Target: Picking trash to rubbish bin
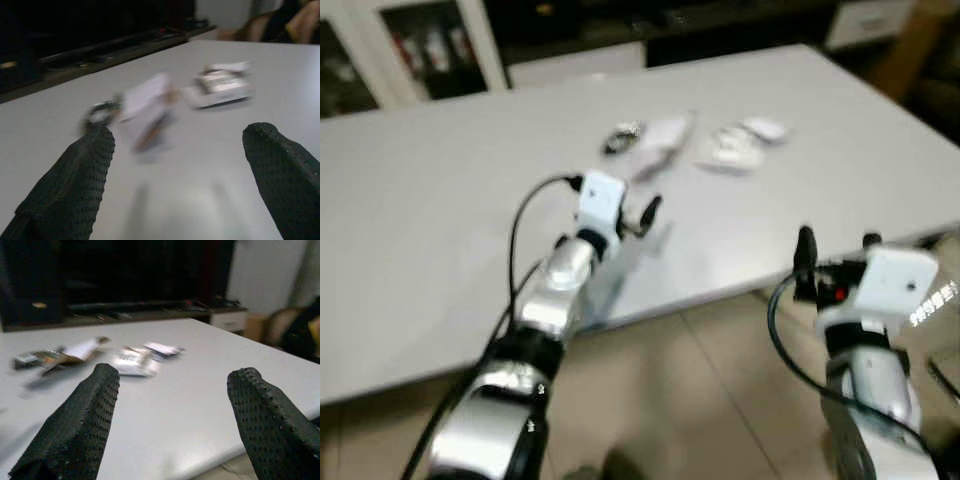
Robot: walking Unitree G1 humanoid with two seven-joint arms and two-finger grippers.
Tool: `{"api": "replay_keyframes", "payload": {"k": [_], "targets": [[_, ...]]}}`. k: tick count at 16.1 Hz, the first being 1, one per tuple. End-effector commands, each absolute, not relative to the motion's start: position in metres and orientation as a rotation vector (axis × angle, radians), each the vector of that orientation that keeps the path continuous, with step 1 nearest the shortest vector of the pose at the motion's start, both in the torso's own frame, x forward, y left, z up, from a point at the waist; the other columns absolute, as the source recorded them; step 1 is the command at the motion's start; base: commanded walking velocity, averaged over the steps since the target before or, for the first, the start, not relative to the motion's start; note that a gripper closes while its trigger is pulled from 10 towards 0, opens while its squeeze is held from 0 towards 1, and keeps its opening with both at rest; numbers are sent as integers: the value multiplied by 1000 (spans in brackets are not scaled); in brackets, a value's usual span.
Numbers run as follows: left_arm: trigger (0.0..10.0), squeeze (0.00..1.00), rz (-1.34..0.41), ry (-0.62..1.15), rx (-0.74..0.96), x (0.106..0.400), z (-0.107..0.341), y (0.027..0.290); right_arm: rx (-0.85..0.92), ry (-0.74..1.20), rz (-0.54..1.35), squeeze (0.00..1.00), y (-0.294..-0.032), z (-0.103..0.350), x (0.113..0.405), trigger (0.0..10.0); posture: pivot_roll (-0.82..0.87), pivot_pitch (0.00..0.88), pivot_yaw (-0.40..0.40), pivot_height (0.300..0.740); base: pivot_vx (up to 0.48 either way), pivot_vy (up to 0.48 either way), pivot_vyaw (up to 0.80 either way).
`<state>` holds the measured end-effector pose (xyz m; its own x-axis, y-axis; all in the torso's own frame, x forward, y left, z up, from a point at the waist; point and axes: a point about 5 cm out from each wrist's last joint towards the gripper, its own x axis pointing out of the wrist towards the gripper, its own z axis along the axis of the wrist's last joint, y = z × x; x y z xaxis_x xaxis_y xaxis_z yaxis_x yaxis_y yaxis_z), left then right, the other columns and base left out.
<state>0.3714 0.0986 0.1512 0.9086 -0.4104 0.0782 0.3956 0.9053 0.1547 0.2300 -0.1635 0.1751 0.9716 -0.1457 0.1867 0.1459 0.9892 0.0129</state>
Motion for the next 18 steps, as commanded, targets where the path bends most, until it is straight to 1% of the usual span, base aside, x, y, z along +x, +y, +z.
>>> {"api": "replay_keyframes", "payload": {"k": [1,8,13,18], "targets": [[10000,0,-407,-93,135,372,149,103,23,-179,-119,0,-159,175,231,10000,53,118,36,740,469,0,0],[10000,0,-407,-91,138,371,149,104,78,-165,-85,0,-155,177,237,10000,63,118,36,740,469,0,0],[10000,0,-402,-81,149,371,147,105,61,-114,-33,0,-152,172,243,10000,64,118,37,740,460,0,0],[10000,0,-390,-88,173,368,144,111,120,-42,-8,0,-139,161,243,10000,78,125,36,740,0,0,0]]}}
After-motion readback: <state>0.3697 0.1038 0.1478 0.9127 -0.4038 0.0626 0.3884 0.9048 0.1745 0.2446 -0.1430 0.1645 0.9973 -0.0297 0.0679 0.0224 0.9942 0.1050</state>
